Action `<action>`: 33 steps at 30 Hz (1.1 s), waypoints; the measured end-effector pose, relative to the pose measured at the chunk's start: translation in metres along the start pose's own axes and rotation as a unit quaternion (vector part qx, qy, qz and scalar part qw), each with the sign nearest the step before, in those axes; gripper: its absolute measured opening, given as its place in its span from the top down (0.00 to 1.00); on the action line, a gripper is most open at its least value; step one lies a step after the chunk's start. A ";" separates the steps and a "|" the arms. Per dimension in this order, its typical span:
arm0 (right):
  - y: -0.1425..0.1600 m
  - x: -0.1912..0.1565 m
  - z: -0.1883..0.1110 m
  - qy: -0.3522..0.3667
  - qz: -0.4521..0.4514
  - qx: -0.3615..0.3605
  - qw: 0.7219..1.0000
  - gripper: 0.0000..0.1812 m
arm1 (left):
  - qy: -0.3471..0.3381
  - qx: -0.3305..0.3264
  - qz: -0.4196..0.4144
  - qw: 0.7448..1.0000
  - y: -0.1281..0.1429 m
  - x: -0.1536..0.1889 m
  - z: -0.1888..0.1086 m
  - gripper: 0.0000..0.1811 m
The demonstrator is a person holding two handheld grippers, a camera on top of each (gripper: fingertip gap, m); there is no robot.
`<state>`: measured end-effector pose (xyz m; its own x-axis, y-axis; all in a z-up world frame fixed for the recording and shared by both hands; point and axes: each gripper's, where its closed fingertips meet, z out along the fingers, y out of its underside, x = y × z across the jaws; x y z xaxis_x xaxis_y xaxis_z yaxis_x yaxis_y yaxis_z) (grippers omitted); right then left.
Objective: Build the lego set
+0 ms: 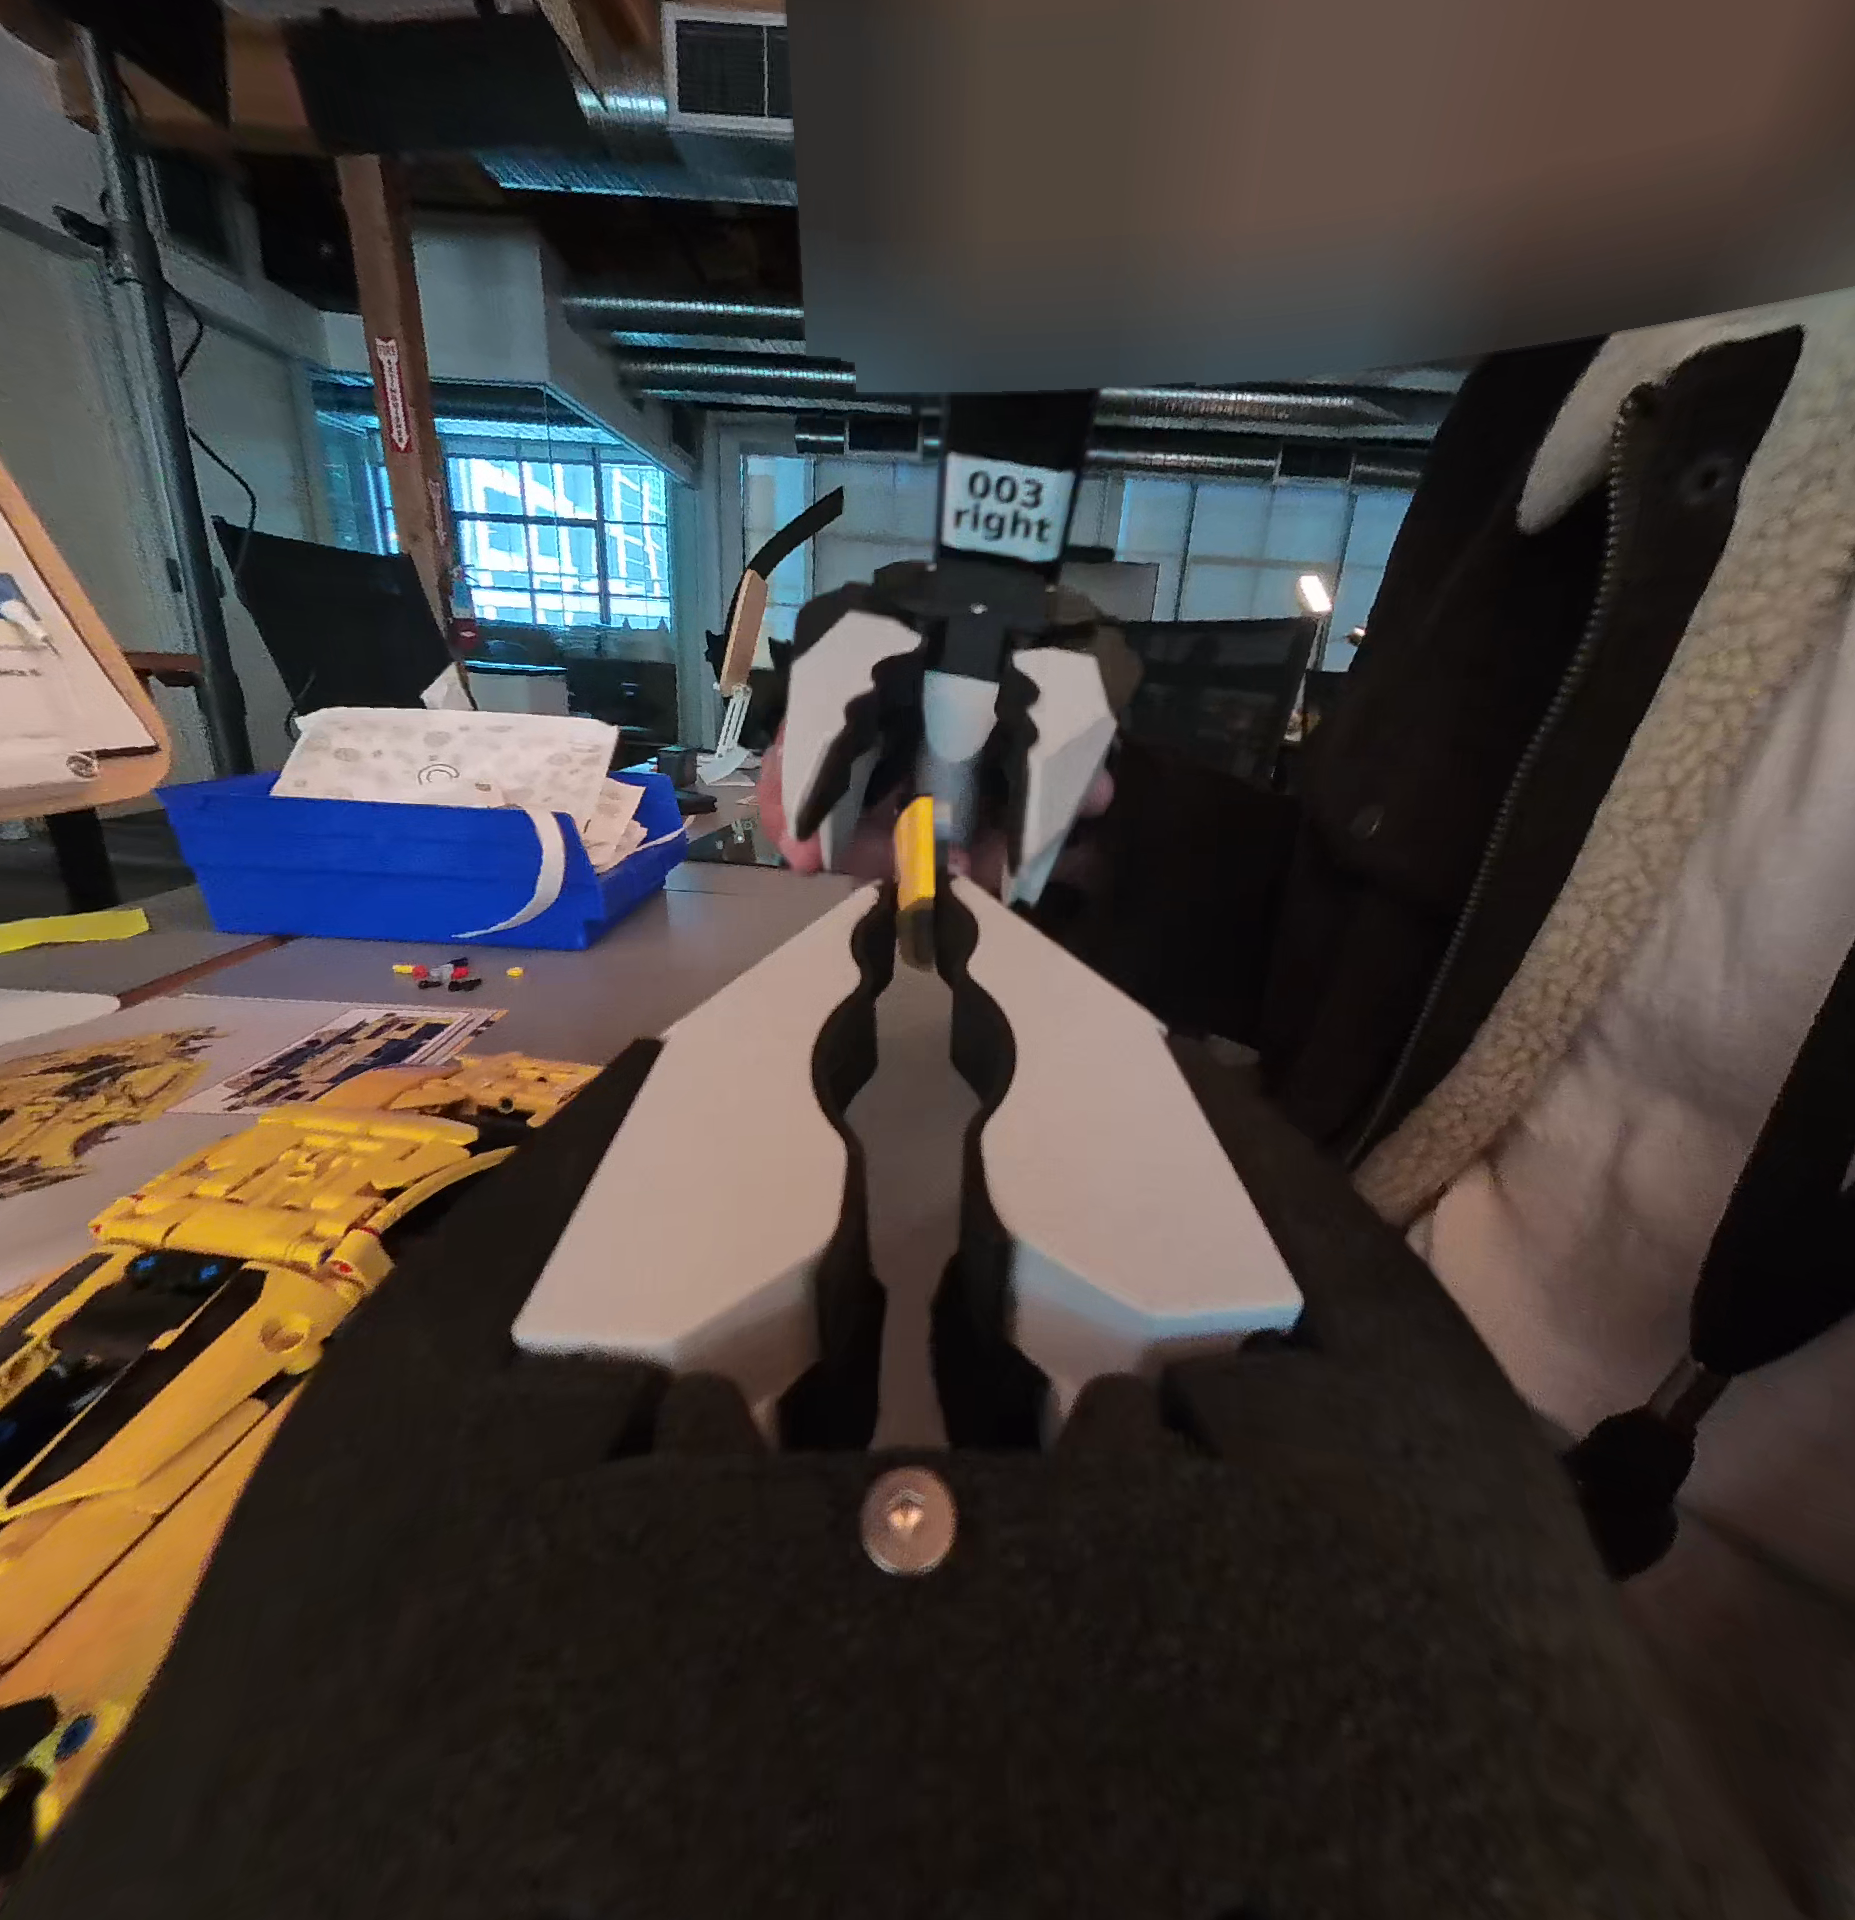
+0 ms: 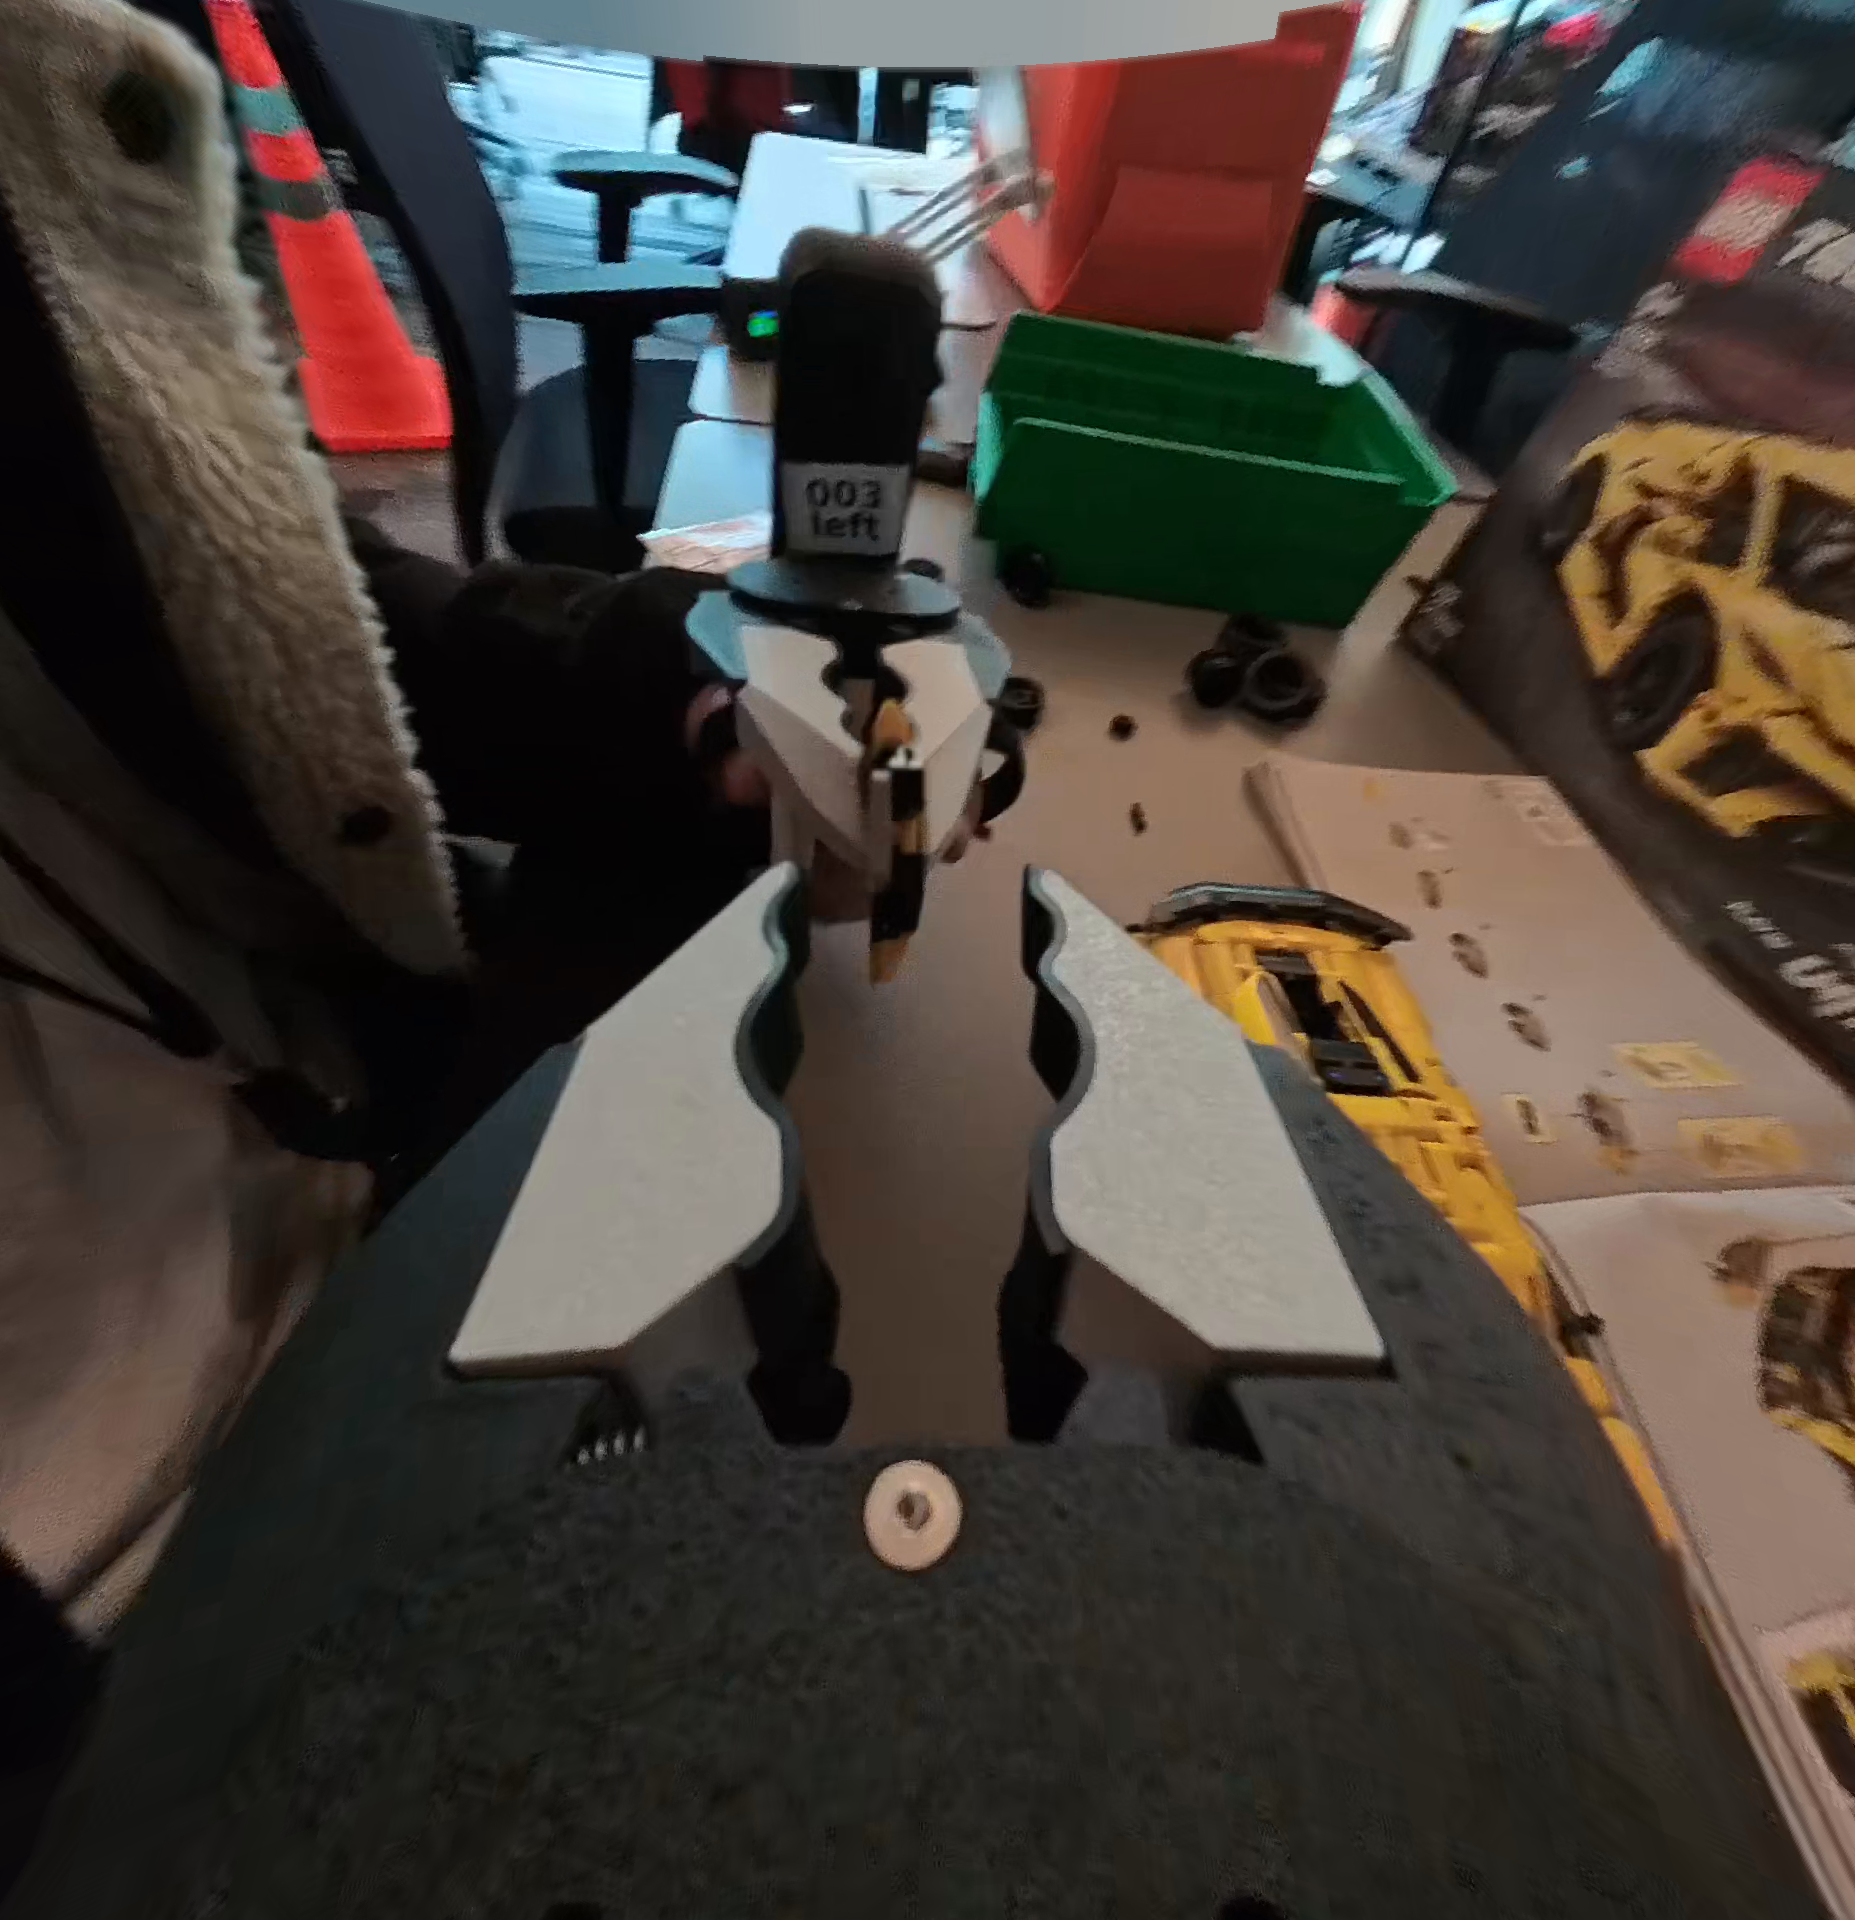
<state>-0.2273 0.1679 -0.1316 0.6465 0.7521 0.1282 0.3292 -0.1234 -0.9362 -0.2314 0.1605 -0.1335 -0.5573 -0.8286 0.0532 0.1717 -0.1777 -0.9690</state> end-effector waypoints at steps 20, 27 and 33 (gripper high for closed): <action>0.031 0.002 -0.001 0.079 -0.161 -0.097 0.979 0.95 | -0.021 -0.079 -0.068 0.994 0.031 -0.011 0.004 0.91; 0.068 0.018 0.000 0.217 -0.396 -0.164 0.877 0.95 | -0.051 -0.135 -0.144 0.979 0.057 -0.029 0.001 0.83; 0.059 0.013 0.006 0.232 -0.455 -0.121 0.851 0.95 | -0.042 -0.126 -0.137 0.982 0.052 -0.025 0.001 0.87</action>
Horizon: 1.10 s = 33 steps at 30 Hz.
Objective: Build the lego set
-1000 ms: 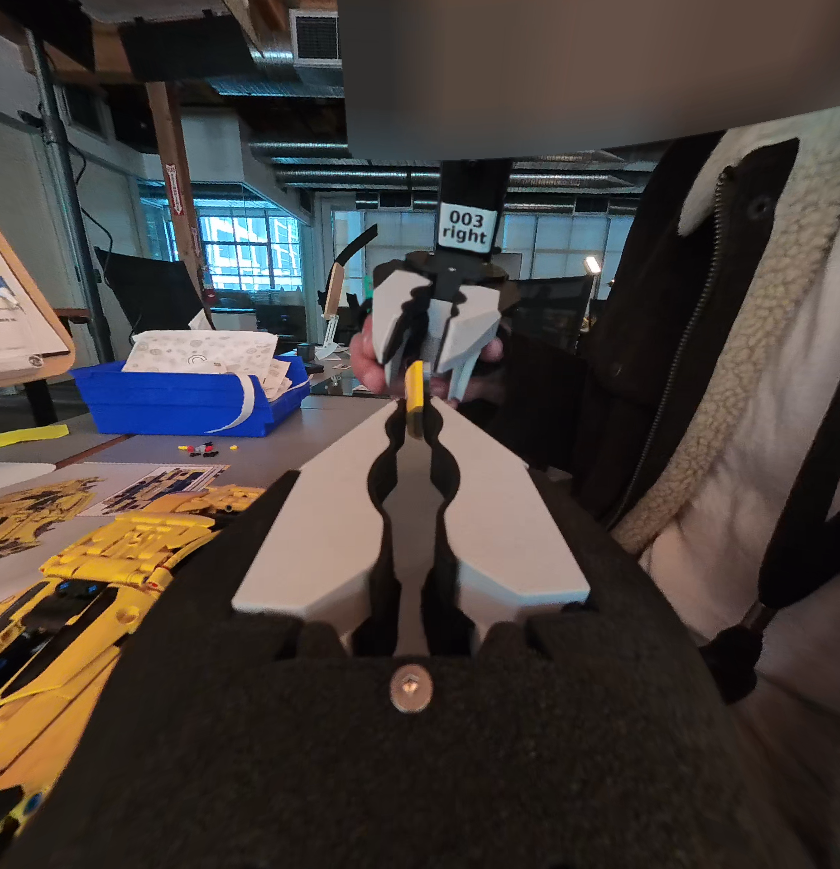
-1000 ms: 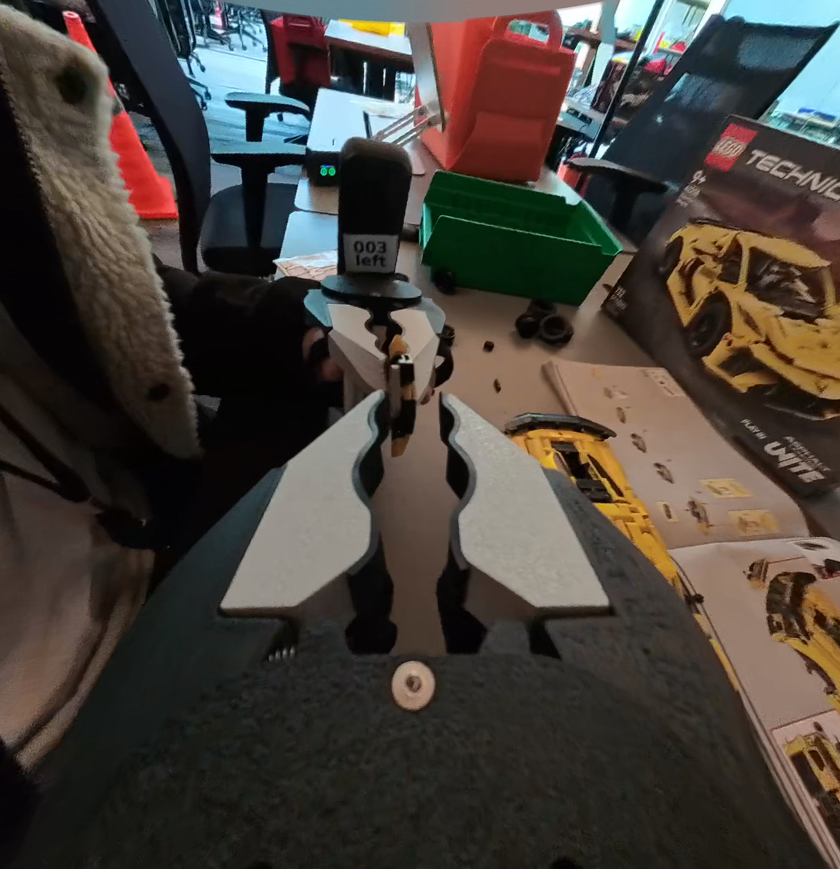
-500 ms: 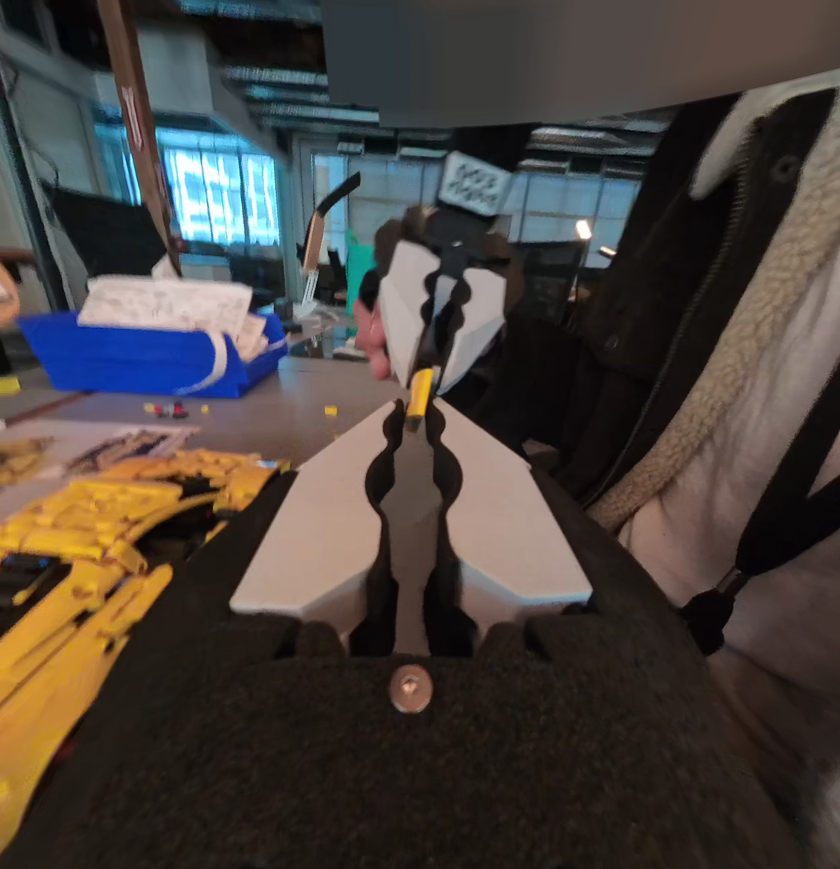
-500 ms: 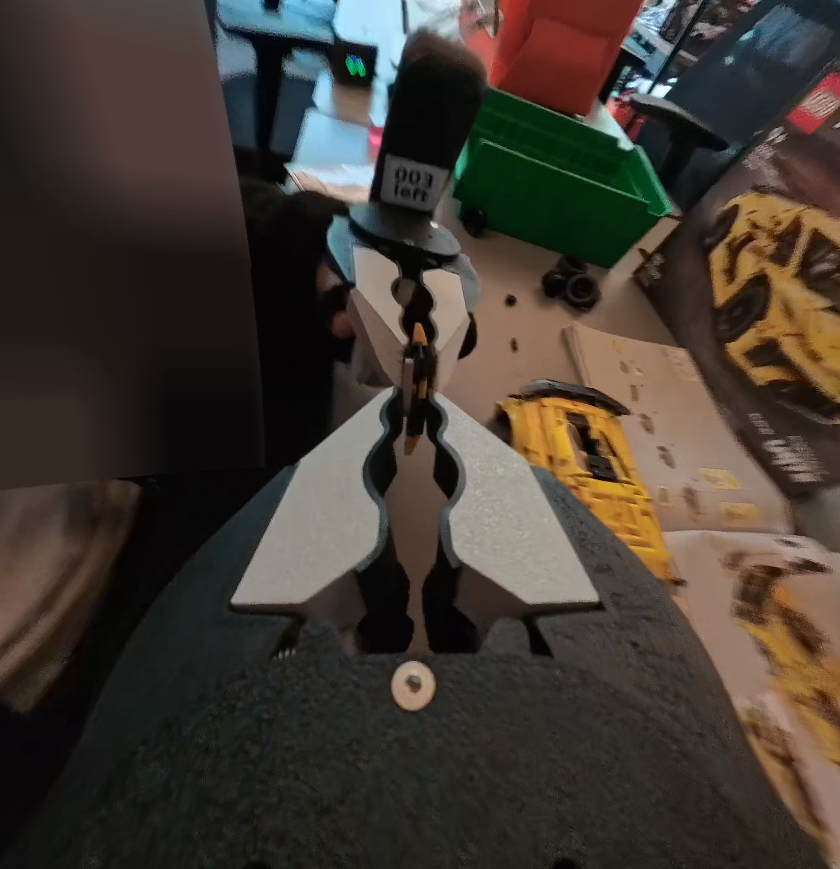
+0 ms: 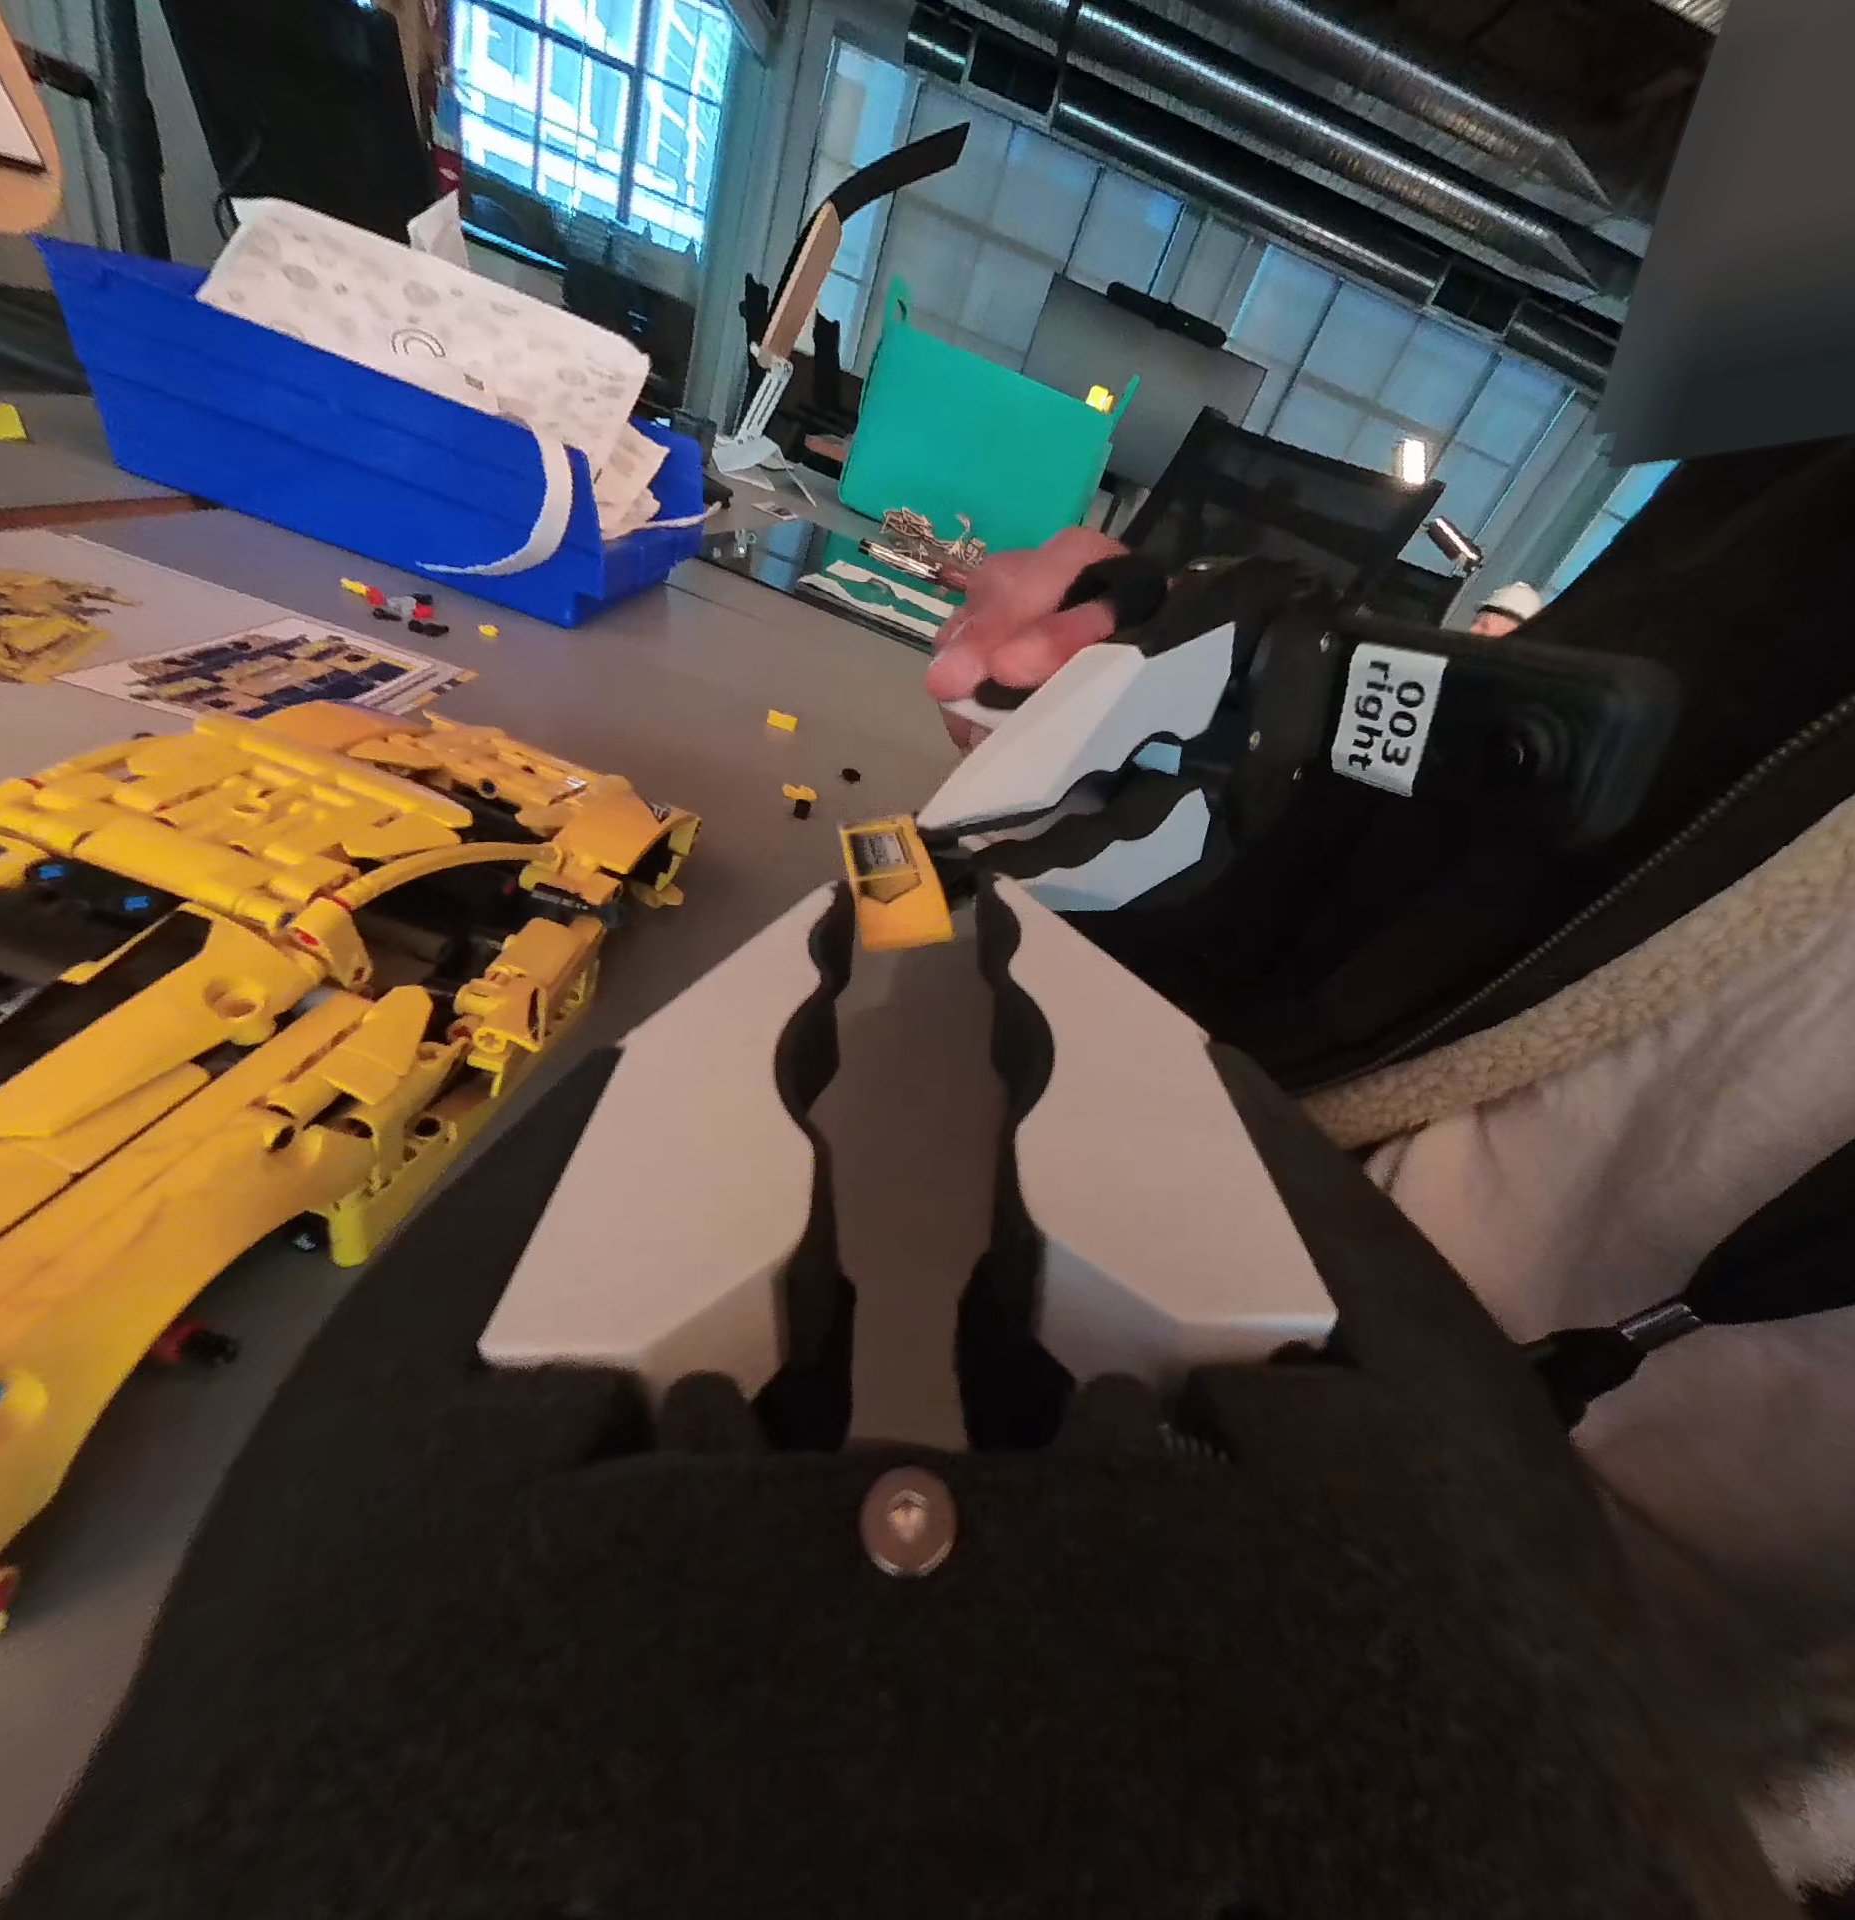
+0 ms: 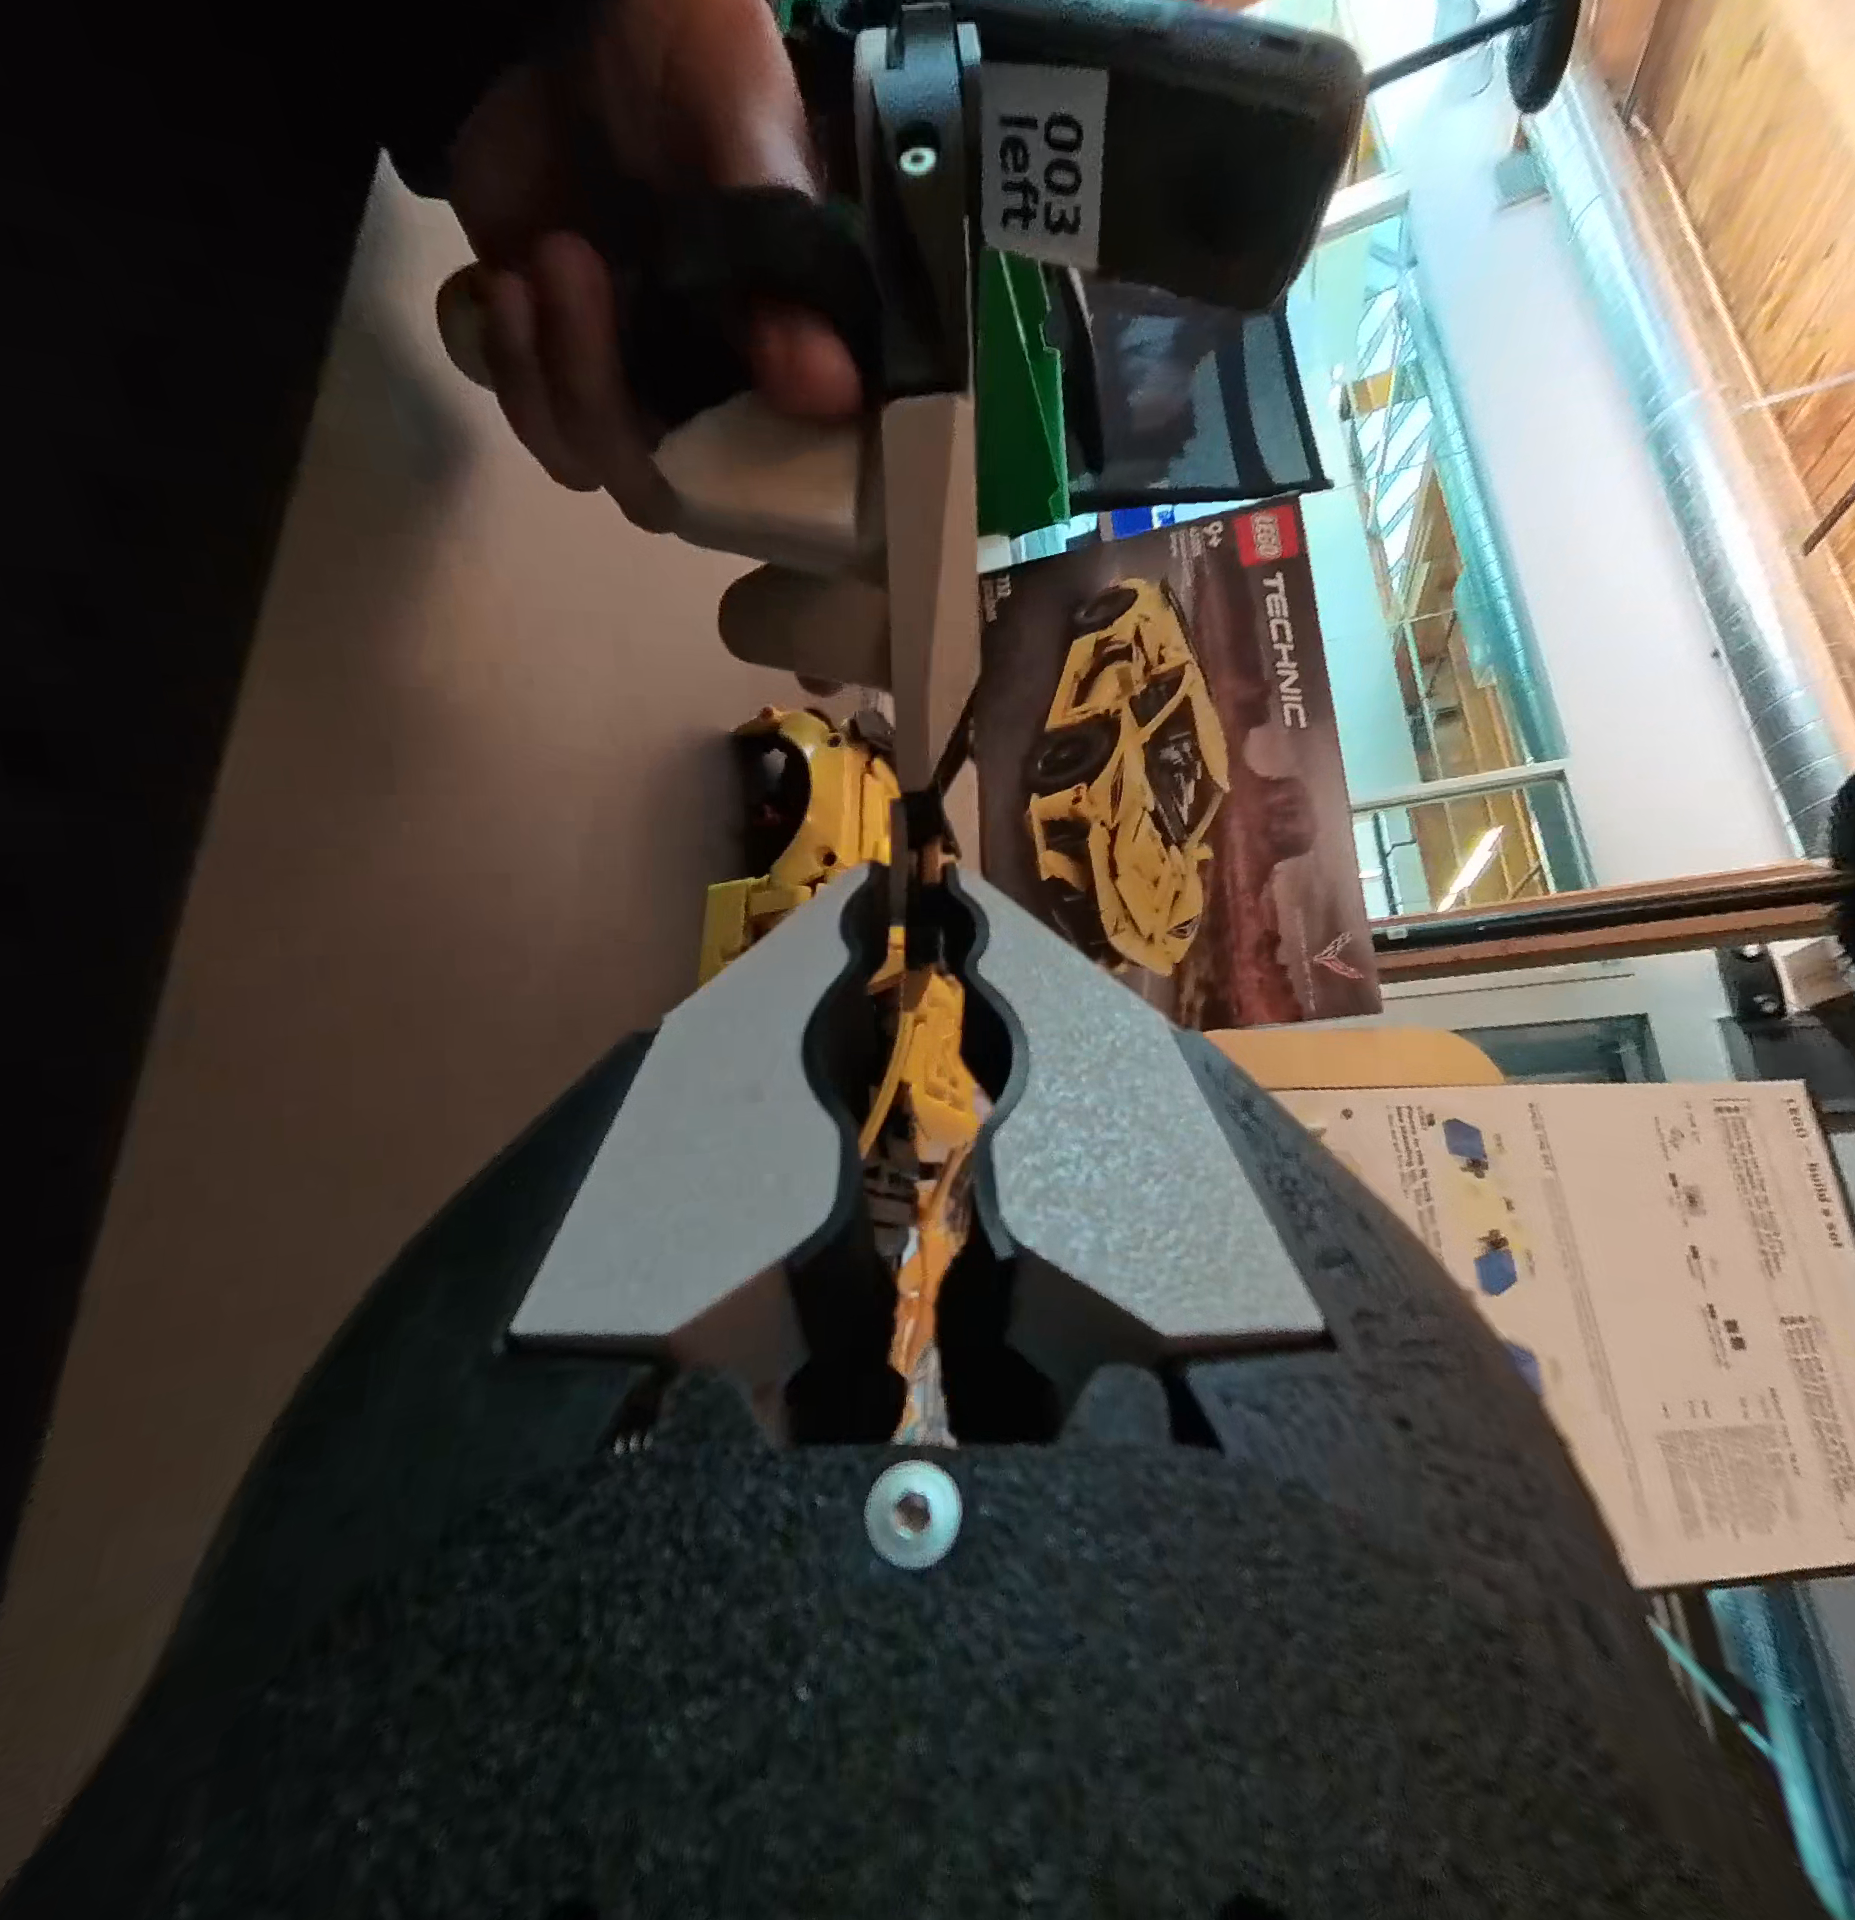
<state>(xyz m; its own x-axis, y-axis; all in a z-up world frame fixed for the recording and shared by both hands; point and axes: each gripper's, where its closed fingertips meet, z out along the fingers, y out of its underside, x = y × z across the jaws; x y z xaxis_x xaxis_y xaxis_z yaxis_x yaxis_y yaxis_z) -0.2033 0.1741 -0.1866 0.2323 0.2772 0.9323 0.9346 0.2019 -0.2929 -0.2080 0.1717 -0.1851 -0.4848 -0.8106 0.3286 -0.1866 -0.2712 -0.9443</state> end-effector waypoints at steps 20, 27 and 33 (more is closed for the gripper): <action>0.014 0.018 -0.009 0.004 0.282 0.028 0.959 0.84 | -0.094 -0.035 0.103 0.990 0.002 -0.020 -0.006 0.90; 0.139 0.040 0.019 0.002 0.615 -0.099 0.782 0.71 | -0.243 -0.004 0.188 0.952 -0.025 -0.058 -0.038 0.91; 0.174 0.030 0.008 0.042 0.650 -0.105 0.751 0.76 | -0.240 -0.014 0.152 0.959 -0.015 -0.067 -0.035 0.90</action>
<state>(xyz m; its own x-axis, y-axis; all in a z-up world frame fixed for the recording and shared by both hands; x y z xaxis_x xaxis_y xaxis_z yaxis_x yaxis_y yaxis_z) -0.0357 0.2251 -0.2119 0.9937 0.0505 -0.1004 -0.0771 -0.3434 -0.9360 -0.2025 0.2481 -0.1926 -0.0722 -0.9973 -0.0145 -0.1253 0.0235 -0.9918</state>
